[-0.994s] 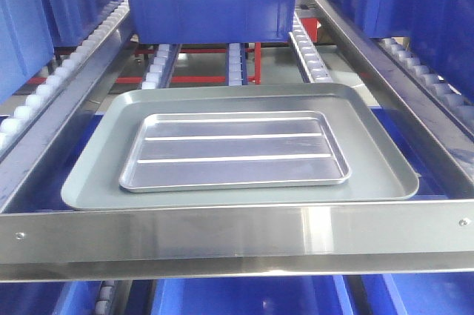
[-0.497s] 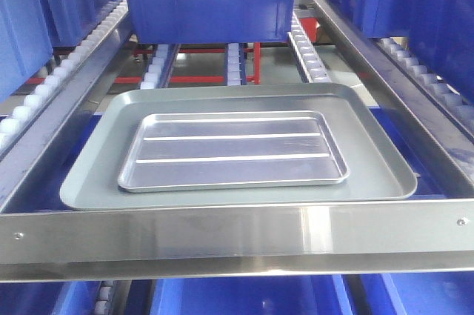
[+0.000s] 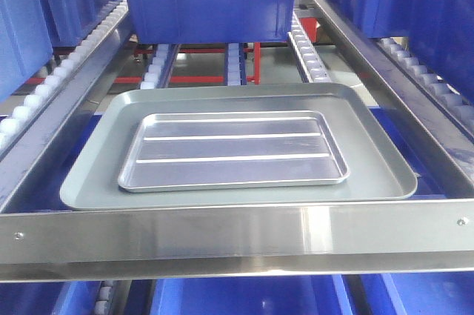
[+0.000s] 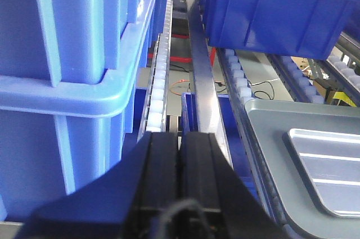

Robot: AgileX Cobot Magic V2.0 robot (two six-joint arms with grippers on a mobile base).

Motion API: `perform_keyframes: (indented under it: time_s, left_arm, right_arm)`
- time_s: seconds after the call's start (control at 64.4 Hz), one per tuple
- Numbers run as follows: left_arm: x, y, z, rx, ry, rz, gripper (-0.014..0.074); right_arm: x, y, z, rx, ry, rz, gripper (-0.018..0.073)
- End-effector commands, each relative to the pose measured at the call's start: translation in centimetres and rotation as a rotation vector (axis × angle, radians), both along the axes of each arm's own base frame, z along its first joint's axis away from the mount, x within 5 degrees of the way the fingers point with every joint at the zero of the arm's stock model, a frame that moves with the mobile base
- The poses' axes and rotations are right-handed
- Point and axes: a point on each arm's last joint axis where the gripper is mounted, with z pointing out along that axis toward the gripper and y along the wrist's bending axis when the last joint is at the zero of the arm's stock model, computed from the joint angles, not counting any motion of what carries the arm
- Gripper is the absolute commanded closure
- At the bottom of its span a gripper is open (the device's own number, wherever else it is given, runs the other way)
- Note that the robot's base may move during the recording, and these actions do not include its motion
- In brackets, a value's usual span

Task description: Grab silver tray and stack on right shelf

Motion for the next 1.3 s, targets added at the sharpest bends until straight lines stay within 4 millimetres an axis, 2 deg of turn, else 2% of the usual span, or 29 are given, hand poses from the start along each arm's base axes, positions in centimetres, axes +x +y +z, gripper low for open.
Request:
perform_keyframes:
  time_s: [0.0, 0.155, 0.342, 0.528, 0.808, 1.289]
  left_arm:
    - [-0.1, 0.1, 0.3, -0.017, -0.084, 0.013, 0.0688]
    - [-0.1, 0.1, 0.3, -0.017, -0.084, 0.013, 0.0688]
    - [-0.1, 0.1, 0.3, -0.017, -0.084, 0.013, 0.0688]
    - [-0.1, 0.1, 0.3, -0.017, -0.084, 0.013, 0.0688]
    - [-0.1, 0.1, 0.3, -0.017, -0.084, 0.013, 0.0688]
    - [-0.1, 0.1, 0.3, -0.017, -0.084, 0.013, 0.0688]
  right_arm:
    - [0.0, 0.1, 1.9, 0.019, -0.134, 0.014, 0.0511]
    - [0.1, 0.1, 1.6, -0.034, -0.147, 0.006, 0.0511]
    - [0.9, 0.1, -0.5, -0.054, -0.144, -0.071, 0.0511]
    - [1.4, -0.8, -4.2, -0.051, -0.247, -0.225, 0.0511]
    - [-0.2, -1.4, -10.2, -0.053, -0.350, -0.303, 0.0511]
    - [-0.2, -1.4, -10.5, -0.060, -0.313, -0.301, 0.0511]
